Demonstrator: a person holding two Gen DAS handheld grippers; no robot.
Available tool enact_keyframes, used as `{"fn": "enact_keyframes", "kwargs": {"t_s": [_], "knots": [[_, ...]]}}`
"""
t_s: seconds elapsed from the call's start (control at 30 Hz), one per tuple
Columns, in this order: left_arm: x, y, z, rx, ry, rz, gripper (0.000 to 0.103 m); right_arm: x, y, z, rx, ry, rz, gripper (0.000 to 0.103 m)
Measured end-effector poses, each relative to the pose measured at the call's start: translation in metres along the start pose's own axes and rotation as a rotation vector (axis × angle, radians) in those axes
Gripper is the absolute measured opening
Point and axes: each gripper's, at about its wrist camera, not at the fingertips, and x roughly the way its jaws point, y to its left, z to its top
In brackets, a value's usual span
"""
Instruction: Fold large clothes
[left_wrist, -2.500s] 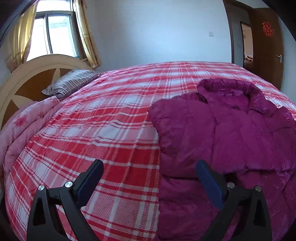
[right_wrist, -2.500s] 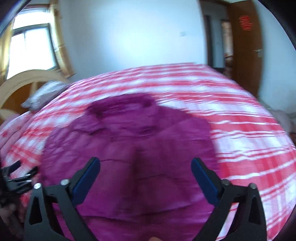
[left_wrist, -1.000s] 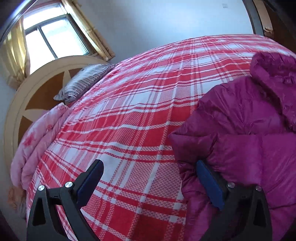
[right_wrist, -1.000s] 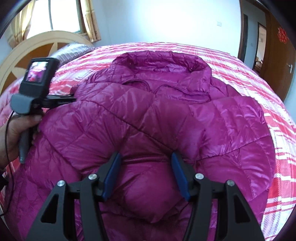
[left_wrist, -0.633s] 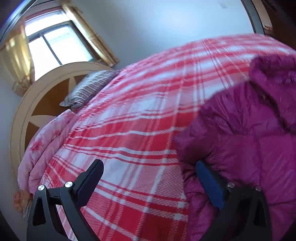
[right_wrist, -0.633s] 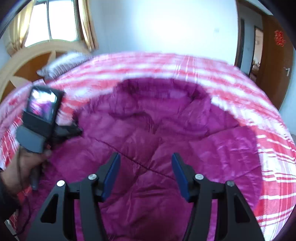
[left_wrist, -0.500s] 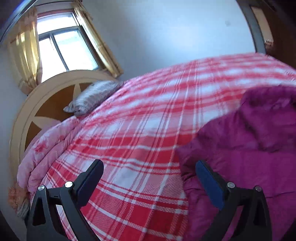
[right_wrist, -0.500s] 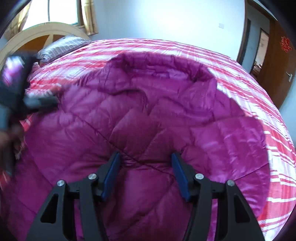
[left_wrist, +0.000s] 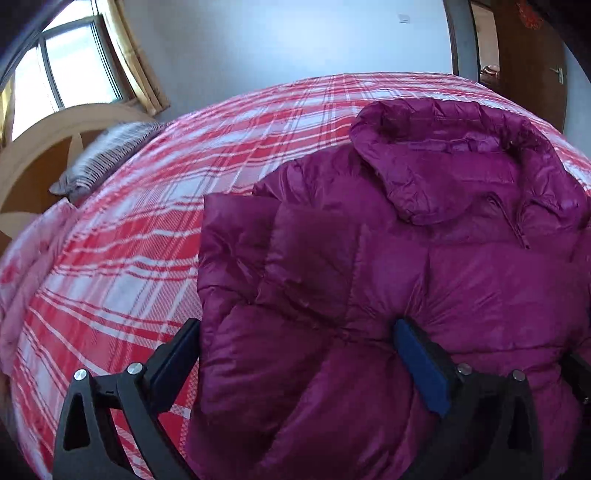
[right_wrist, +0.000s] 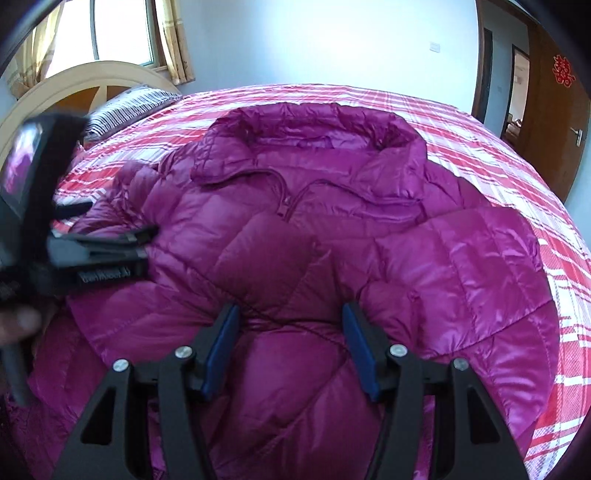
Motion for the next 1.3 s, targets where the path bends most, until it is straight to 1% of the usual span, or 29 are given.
{"fn": "enact_keyframes", "kwargs": {"t_s": [0.17, 0.37, 0.47, 0.57, 0.63, 0.73, 0.93, 1.0, 1.1, 1.13, 1.17, 1.23, 1.3], "knots": [[0.006, -0.001, 0.001, -0.002, -0.003, -0.004, 0.102, 0.002, 0.003, 0.0, -0.018, 0.01, -0.023, 0.06], [0.005, -0.005, -0.002, 0.012, -0.023, 0.021, 0.102, 0.007, 0.012, 0.002, -0.062, 0.033, -0.073, 0.06], [0.002, -0.008, -0.005, 0.009, -0.028, 0.022, 0.102, 0.003, 0.008, 0.006, -0.055, 0.052, -0.056, 0.06], [0.0, -0.01, -0.007, 0.001, -0.028, 0.012, 0.102, -0.014, 0.007, 0.005, -0.038, 0.006, -0.056, 0.06], [0.0, -0.008, -0.007, -0.005, -0.026, 0.004, 0.102, -0.02, 0.01, 0.001, -0.05, -0.002, -0.051, 0.06], [0.001, -0.005, -0.007, -0.003, -0.028, 0.005, 0.102, -0.014, 0.014, -0.008, -0.085, 0.025, -0.064, 0.06], [0.0, -0.008, -0.007, 0.008, -0.031, 0.018, 0.102, -0.004, 0.015, -0.009, -0.091, 0.037, -0.081, 0.061], [-0.002, -0.009, -0.005, 0.01, -0.027, 0.016, 0.102, -0.003, 0.013, -0.009, -0.083, 0.035, -0.073, 0.062], [-0.016, -0.011, 0.001, 0.036, -0.024, 0.026, 0.102, -0.004, 0.014, -0.012, -0.08, 0.026, -0.072, 0.062], [-0.025, -0.01, 0.003, 0.033, -0.043, 0.027, 0.102, -0.004, 0.014, -0.013, -0.081, 0.021, -0.074, 0.062], [-0.04, -0.007, 0.008, 0.01, -0.077, 0.011, 0.102, -0.003, 0.015, -0.013, -0.082, 0.017, -0.078, 0.062], [-0.058, -0.007, 0.015, -0.018, -0.115, -0.041, 0.102, -0.004, 0.016, -0.014, -0.086, 0.012, -0.083, 0.062], [-0.06, -0.014, 0.02, -0.005, -0.115, -0.057, 0.102, -0.005, 0.016, -0.014, -0.083, 0.009, -0.081, 0.062]]}}
